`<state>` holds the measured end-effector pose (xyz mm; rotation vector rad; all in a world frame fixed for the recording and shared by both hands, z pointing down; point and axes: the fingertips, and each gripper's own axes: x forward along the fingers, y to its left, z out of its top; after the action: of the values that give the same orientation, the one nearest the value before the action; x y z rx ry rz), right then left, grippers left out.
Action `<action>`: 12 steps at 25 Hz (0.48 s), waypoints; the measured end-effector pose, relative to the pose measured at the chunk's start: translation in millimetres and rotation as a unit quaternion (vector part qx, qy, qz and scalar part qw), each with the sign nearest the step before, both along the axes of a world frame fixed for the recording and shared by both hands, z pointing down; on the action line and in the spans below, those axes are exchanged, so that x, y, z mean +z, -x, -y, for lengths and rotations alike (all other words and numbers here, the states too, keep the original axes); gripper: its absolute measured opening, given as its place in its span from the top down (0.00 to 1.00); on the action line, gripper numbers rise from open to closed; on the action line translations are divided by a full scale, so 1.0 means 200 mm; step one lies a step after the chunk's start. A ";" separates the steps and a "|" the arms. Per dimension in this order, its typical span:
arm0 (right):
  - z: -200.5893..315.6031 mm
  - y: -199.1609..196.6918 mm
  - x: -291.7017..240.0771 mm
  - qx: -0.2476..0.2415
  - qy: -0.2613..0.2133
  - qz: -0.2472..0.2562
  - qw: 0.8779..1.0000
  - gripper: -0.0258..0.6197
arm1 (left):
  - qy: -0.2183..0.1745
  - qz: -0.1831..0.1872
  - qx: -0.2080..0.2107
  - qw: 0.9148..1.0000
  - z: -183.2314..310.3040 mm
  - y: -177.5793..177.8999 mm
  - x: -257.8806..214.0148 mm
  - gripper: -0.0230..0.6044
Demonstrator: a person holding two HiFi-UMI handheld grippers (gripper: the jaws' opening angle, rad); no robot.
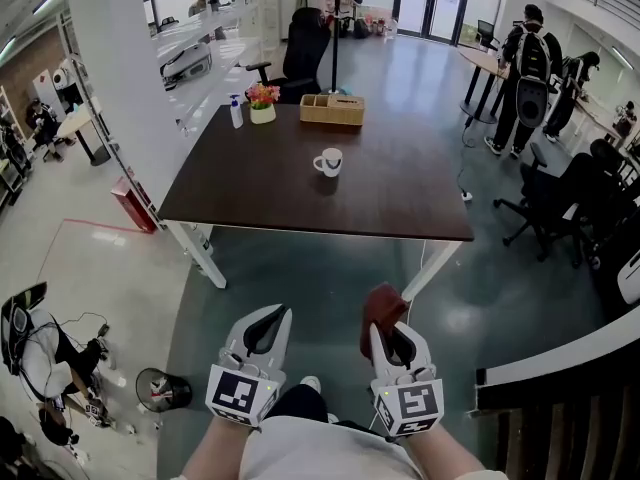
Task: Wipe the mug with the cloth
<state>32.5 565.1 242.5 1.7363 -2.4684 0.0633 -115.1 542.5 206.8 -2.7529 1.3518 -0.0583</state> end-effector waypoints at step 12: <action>0.61 -0.04 0.18 0.027 0.027 -0.004 0.999 0.84 | 0.031 0.001 0.009 0.999 0.65 0.04 0.21 0.96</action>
<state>39.5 444.1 279.1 1.7765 -2.3907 0.1261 -123.8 412.7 248.7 -2.8152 1.3463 -0.1031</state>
